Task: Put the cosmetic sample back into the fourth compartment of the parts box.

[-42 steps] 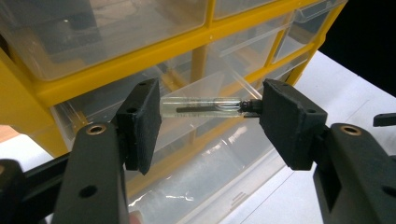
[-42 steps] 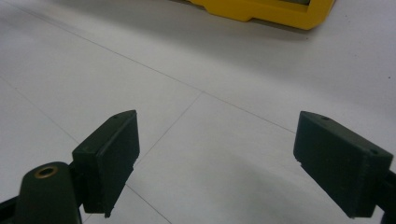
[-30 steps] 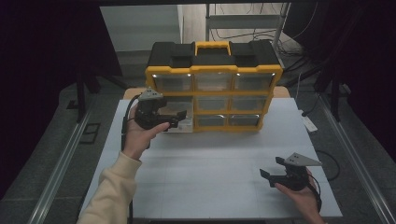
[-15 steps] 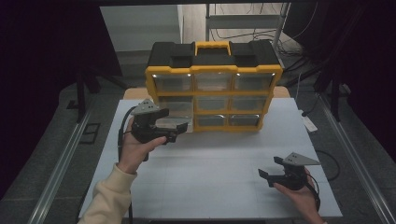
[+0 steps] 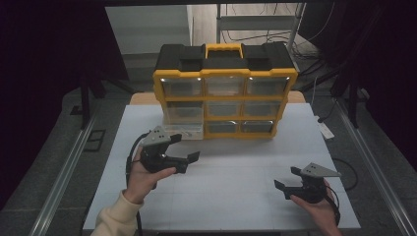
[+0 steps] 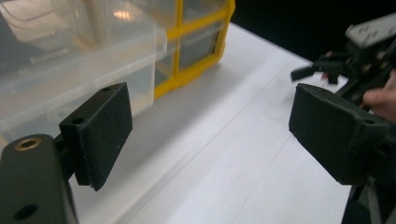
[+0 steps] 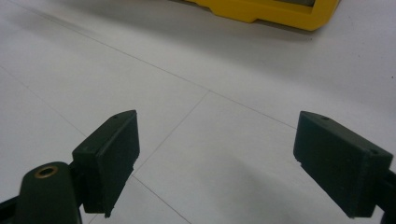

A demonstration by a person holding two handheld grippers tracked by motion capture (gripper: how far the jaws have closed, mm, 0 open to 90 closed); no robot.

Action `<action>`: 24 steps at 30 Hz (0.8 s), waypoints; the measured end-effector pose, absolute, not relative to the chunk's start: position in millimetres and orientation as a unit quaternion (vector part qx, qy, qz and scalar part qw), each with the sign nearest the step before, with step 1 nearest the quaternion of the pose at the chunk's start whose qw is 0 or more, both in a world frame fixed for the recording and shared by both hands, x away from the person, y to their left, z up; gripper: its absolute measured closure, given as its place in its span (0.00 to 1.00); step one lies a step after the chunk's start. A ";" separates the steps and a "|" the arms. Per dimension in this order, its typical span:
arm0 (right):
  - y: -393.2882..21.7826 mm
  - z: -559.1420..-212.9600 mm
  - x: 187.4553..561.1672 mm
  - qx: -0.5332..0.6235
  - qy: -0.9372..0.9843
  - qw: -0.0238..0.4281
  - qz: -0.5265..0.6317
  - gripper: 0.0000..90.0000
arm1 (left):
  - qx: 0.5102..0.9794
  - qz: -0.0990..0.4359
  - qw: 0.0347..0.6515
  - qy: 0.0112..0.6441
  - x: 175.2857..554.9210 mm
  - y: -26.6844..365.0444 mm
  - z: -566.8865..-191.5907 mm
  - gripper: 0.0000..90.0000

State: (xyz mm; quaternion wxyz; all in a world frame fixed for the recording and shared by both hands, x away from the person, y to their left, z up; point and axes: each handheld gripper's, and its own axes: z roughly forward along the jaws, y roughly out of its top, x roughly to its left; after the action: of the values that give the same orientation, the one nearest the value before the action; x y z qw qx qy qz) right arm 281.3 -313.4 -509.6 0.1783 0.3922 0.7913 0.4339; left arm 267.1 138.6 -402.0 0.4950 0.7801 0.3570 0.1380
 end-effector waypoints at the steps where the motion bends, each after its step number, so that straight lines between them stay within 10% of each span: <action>1: -313.7 -509.6 281.3 0.393 0.790 0.176 0.436 0.17 | 0.781 0.139 0.492 0.358 264.8 139.3 -406.6 0.15; 24: -310.4 -508.8 279.6 0.367 0.796 0.162 0.454 0.17 | 0.769 0.154 0.448 0.430 245.2 199.1 -502.8 0.15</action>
State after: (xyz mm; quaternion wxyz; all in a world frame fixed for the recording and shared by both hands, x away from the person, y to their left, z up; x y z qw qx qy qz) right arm 279.6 -310.4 -508.8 0.1619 0.3668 0.7957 0.4540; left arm 245.2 199.1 -502.8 0.4484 0.7685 0.4297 0.1540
